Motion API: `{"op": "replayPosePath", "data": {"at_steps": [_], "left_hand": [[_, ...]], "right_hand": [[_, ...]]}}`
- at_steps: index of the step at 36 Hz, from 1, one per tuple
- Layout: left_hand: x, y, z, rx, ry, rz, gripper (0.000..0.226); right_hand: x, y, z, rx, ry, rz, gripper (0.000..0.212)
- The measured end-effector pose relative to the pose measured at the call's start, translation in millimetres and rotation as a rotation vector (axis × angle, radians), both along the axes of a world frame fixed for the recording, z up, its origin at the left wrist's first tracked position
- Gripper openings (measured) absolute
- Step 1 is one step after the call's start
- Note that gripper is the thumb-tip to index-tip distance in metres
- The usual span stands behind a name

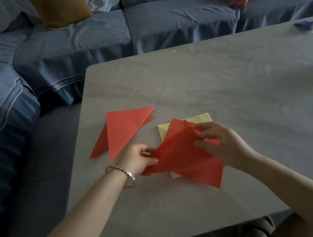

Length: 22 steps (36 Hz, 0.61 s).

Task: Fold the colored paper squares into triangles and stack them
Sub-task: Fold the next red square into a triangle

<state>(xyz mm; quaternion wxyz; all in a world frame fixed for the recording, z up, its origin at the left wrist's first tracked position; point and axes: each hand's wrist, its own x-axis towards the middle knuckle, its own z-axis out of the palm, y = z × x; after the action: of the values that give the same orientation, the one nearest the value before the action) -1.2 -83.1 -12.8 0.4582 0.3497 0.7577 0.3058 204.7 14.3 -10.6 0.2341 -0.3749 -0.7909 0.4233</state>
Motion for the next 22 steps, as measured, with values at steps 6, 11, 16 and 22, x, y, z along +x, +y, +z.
{"op": "replayPosePath", "data": {"at_steps": [6, 11, 16, 22], "left_hand": [[5.9, -15.0, 13.8, 0.031, -0.138, -0.091, 0.023], [5.6, -20.7, 16.7, 0.050, -0.030, -0.087, 0.019], [13.1, -16.6, 31.6, 0.311, 0.103, -0.017, 0.006], [32.8, -13.1, 48.7, 0.455, 0.213, -0.016, 0.019]], "right_hand": [[-1.6, 6.1, 2.7, -0.203, 0.001, -0.098, 0.004], [-3.7, -2.0, 4.8, -0.200, 0.081, -0.133, 0.007], [-5.5, -10.1, 15.4, -0.116, 0.164, -0.126, 0.026], [-10.1, -15.8, 27.9, -0.008, 0.159, -0.104, 0.028]]}}
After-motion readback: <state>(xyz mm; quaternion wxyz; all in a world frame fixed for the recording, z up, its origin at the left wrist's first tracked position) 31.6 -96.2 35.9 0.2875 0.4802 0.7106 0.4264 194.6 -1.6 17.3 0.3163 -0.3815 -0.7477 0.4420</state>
